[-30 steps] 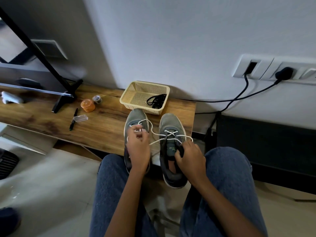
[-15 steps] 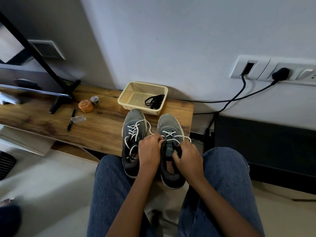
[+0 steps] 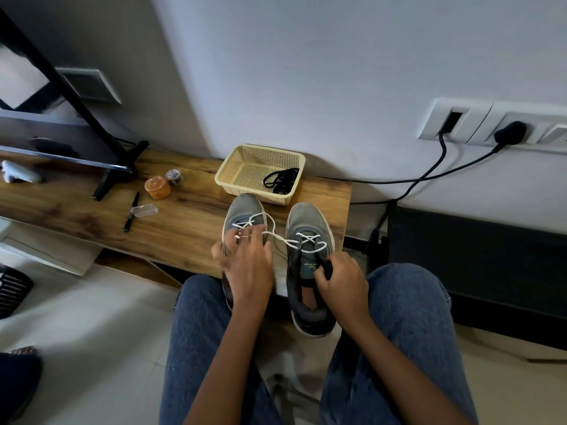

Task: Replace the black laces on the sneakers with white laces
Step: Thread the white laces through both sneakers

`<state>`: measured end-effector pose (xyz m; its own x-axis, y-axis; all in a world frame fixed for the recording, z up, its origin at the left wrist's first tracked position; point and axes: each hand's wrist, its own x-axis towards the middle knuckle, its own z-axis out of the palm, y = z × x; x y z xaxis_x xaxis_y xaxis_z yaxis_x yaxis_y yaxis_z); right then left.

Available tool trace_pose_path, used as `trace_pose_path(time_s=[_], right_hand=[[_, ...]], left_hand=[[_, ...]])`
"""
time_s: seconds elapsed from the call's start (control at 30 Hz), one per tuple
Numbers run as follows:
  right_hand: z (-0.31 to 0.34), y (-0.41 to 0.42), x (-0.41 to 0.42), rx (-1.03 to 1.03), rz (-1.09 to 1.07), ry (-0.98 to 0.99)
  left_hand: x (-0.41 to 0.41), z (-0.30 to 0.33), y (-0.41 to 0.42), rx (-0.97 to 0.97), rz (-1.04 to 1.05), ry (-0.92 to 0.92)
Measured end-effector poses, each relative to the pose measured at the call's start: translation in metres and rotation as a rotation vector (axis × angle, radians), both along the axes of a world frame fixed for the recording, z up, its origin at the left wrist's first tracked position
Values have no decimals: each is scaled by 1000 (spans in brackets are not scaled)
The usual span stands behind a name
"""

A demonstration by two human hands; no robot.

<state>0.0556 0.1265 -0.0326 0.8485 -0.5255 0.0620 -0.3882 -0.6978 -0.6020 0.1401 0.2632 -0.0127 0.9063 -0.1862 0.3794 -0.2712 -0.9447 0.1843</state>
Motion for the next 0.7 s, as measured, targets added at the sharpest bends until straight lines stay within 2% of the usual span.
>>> trace_pose_path(time_s=[0.1,0.2,0.37,0.57,0.7], right_hand=[[1,0,0,15,-4,12],[2,-1,-1,14,-1,18],[1,-1,-1,19,8,17],[0,1,0,15,-11,17],[0,4,0,25,-28,5]], left_hand=[[-3,-6,-12,42,-205,-6],[-4,-8,-23,60,-253,40],[-1,-9,-27,136,-150,70],[6,-1,-10,103,145,117],[0,-2,-12,115,101,107]])
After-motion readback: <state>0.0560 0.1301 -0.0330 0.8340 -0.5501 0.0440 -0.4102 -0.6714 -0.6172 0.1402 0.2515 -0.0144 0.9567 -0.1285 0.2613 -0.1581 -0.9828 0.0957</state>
